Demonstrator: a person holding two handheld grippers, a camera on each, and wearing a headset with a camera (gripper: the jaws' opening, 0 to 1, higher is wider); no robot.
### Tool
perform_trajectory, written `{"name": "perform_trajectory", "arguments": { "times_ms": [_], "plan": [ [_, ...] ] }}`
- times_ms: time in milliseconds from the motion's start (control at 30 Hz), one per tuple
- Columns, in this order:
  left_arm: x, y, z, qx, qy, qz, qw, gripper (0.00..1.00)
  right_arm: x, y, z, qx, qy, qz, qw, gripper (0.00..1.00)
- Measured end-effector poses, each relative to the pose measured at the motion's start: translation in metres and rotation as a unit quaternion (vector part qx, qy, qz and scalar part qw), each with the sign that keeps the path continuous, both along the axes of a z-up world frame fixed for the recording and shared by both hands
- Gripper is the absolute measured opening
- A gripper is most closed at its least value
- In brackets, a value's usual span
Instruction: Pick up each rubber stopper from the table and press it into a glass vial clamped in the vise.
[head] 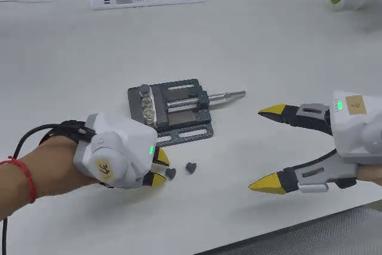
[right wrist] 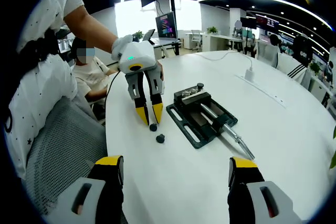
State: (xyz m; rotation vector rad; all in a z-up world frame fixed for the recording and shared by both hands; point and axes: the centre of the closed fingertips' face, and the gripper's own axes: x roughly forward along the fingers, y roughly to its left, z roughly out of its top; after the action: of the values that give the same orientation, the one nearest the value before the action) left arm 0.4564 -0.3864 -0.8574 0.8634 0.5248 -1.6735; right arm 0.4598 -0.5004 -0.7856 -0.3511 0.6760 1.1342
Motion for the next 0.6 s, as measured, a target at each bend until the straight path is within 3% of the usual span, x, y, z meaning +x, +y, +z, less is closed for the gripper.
{"name": "perform_trajectory", "arguments": {
  "times_ms": [600],
  "plan": [
    [-0.0014, -0.0017, -0.0053, 0.009, -0.004, -0.013, 0.9999, 0.05, -0.0018, -0.0019, -0.0023, 0.000, 0.003, -0.004, 1.0000, 0.80]
  ]
}}
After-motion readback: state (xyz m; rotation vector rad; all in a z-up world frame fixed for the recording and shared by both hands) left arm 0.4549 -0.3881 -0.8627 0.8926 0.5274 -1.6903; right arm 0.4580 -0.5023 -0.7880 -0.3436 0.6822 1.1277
